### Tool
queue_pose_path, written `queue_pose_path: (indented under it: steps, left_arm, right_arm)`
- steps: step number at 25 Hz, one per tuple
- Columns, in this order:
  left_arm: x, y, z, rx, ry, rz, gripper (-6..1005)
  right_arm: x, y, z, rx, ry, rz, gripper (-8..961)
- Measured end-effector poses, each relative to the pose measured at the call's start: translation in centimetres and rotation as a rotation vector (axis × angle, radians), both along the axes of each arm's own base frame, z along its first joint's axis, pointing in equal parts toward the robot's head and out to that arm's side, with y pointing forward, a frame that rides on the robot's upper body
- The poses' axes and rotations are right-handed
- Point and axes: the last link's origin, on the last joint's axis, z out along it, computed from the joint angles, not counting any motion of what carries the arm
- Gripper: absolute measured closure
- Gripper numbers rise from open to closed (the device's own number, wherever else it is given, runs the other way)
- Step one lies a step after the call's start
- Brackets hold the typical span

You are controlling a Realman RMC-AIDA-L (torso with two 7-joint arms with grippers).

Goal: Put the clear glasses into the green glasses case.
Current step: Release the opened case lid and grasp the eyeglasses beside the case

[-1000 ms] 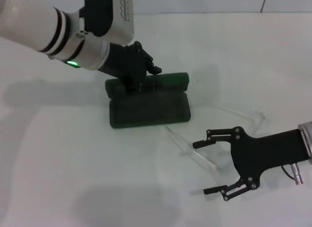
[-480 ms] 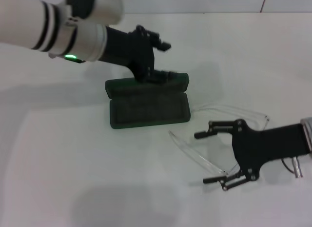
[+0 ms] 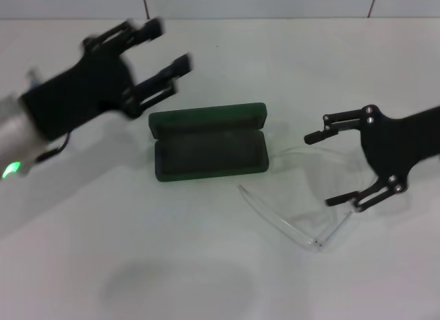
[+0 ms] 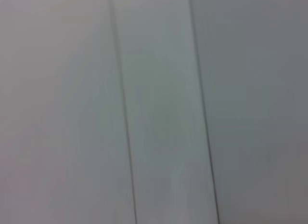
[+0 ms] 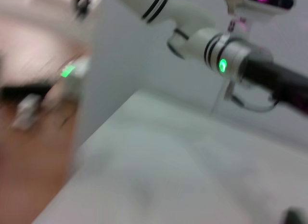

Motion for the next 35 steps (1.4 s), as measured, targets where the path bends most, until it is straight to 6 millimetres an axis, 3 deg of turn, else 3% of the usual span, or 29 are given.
queue_pose_path:
  steps: [4,7,15,19,24,35]
  left_arm:
    - [-3.1,-3.1,-1.0,0.065,-0.114,0.048,335]
    - [-3.8,-4.0,-1.5,0.077,-0.129,0.067,334]
    - [-4.7,-4.9,-2.4,0.056,-0.147,0.106,334]
    - [-4.8,-4.9,-2.8,0.056,-0.135,0.110,334]
    - [-4.7,-4.6,-3.1,0.049,-0.132,0.110,335]
    - [-4.9,-4.2,-3.3,0.053,-0.112,0.126,335]
  right_arm:
    - [-2.0,0.6,2.0,-0.059,-0.268,0.082,175]
    - [-3.2,0.4,2.3,-0.050,-0.437,0.103,178]
    - [-3.8,0.4,-2.4,0.012,-0.715,0.190,185]
    - [-3.6,0.4,-4.9,0.057,-0.740,0.235,189]
    - [-3.7,0.2,-6.5,0.063,-0.760,0.281,193]
    - [-3.8,-0.1,-7.4,0.037,-0.794,0.308,327]
